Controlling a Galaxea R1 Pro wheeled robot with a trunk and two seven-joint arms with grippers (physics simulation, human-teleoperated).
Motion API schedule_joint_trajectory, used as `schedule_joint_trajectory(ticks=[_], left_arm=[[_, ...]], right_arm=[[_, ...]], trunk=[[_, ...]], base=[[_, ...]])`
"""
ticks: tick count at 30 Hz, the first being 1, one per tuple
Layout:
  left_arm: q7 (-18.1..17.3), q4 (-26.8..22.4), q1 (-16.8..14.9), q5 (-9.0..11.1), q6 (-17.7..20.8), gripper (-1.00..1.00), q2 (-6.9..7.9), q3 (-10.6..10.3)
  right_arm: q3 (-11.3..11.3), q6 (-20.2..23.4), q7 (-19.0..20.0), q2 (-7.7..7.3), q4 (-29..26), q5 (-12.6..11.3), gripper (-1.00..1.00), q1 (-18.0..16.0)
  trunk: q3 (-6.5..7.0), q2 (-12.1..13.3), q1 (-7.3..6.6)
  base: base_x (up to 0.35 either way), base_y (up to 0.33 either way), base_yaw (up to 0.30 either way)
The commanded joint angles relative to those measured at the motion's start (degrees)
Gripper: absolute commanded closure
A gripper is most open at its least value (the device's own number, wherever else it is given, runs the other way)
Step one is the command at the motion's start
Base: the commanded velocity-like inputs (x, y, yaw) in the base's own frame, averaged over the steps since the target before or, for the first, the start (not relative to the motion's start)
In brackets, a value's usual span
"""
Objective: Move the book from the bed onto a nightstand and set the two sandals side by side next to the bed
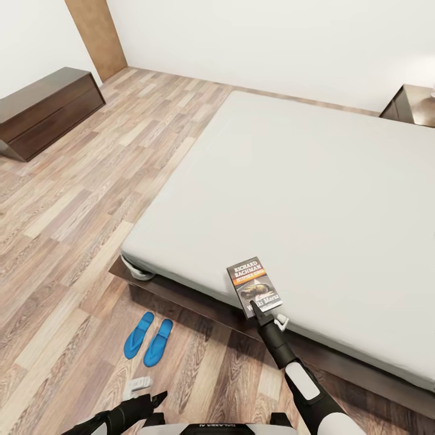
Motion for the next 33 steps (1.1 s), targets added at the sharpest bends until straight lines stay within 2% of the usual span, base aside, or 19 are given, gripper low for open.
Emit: schedule_joint_trajectory(ticks=[1, 10, 15, 33], left_arm=[[-0.08, 0.07, -0.03, -0.61, -0.39, -1.0, 0.02, 0.37], [-0.08, 0.07, -0.03, -0.61, -0.39, -1.0, 0.02, 0.38], [-0.08, 0.07, -0.03, -0.61, -0.36, -1.0, 0.02, 0.41], [-0.08, 0.07, -0.03, -0.61, -0.22, -1.0, 0.02, 0.37]], right_arm=[[-0.2, 0.53, 0.25, 0.04, 0.04, -0.28, 1.0, -0.02], [-0.2, 0.53, 0.26, 0.0, 0.04, -0.26, 1.0, -0.02], [-0.2, 0.53, 0.25, 0.02, 0.05, -0.25, 1.0, -0.02], [-0.19, 0.53, 0.23, 0.05, 0.04, -0.27, 1.0, -0.02]], trunk=[[0.16, 0.4, -0.23], [1.78, 4.01, -2.2], [1.78, 4.01, -2.2], [5.01, 11.23, -6.16]], base=[[0.0, 0.0, 0.0], [0.0, 0.0, 0.0], [0.0, 0.0, 0.0], [0.0, 0.0, 0.0]])
